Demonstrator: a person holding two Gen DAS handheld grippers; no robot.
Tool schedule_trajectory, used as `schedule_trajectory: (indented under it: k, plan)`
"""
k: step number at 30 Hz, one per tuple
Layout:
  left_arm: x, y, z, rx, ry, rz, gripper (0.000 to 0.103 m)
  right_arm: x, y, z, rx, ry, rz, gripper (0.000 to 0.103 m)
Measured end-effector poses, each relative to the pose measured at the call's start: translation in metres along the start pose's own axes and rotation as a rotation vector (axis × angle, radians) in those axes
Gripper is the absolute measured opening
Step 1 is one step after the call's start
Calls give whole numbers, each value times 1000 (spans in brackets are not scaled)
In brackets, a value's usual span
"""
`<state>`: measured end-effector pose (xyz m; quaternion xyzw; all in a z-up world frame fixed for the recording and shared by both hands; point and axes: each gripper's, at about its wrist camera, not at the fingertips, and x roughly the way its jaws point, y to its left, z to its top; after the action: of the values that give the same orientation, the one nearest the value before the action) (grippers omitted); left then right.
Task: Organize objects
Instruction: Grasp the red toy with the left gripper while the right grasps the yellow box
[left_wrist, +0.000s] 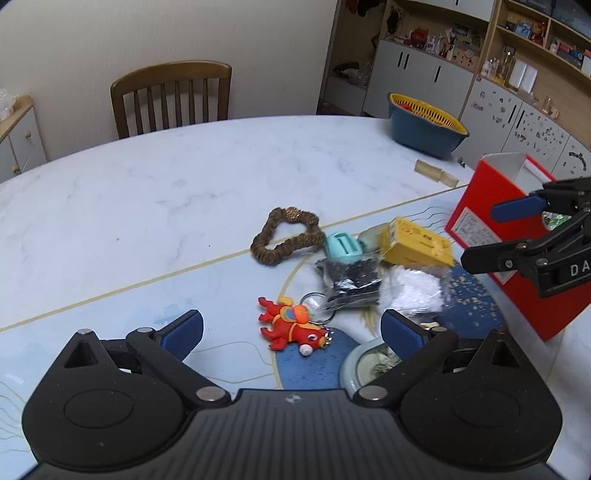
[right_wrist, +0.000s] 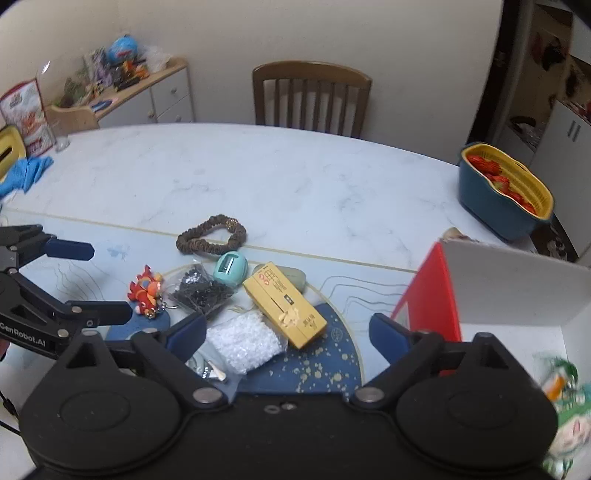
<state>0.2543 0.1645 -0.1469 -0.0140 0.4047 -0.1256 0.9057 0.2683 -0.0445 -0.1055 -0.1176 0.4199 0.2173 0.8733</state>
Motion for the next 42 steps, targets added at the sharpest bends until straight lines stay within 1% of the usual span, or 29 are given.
schedule_trajectory:
  k: [5, 12, 16, 18, 19, 20, 21, 23, 24, 26, 29, 30, 32, 33, 35, 37, 42]
  plan:
    - [12, 3, -2, 2, 12, -28, 103, 20, -3, 9, -33, 28, -1, 82]
    - [28, 1, -4, 18, 23, -12, 102, 42, -2, 16, -53, 54, 20, 70]
    - [32, 1, -5, 24, 21, -11, 101, 49, -2, 21, -61, 58, 32, 61]
    - [34, 1, -5, 33, 23, -10, 96, 53, -1, 22, -67, 63, 36, 57]
    - [35, 0, -4, 36, 28, -11, 89, 55, -1, 22, -68, 65, 43, 55]
    - [36, 0, -4, 39, 27, -5, 86, 56, 0, 23, -69, 67, 48, 53]
    - [37, -1, -4, 46, 24, 3, 84, 57, 1, 23, -71, 67, 51, 53]
    - [36, -2, -4, 60, 17, 8, 75, 59, 2, 23, -75, 67, 61, 47]
    - [36, -4, -4, 71, 15, 10, 72, 59, 3, 23, -78, 67, 64, 46]
    - [36, -6, -4, 96, 14, 20, 61, 59, 5, 23, -87, 66, 66, 45]
    - [35, -7, -4, 101, 12, 17, 51, 58, 6, 23, -91, 62, 62, 42]
    - [35, -7, -3, 98, 13, 18, 51, 58, 5, 23, -89, 59, 62, 41]
    - [35, -7, -3, 98, 14, 18, 50, 56, 4, 24, -81, 53, 53, 36]
    - [35, -7, -3, 100, 13, 19, 50, 56, 2, 24, -74, 53, 48, 34]
    - [32, -7, -1, 100, 5, 25, 38, 53, -3, 23, -52, 50, 42, 31]
    - [31, -3, 0, 79, 16, 11, 38, 48, -10, 21, -13, 41, 42, 30]
    - [25, -2, -2, 75, 18, 17, 37, 29, -25, 13, 77, 14, 31, 28]
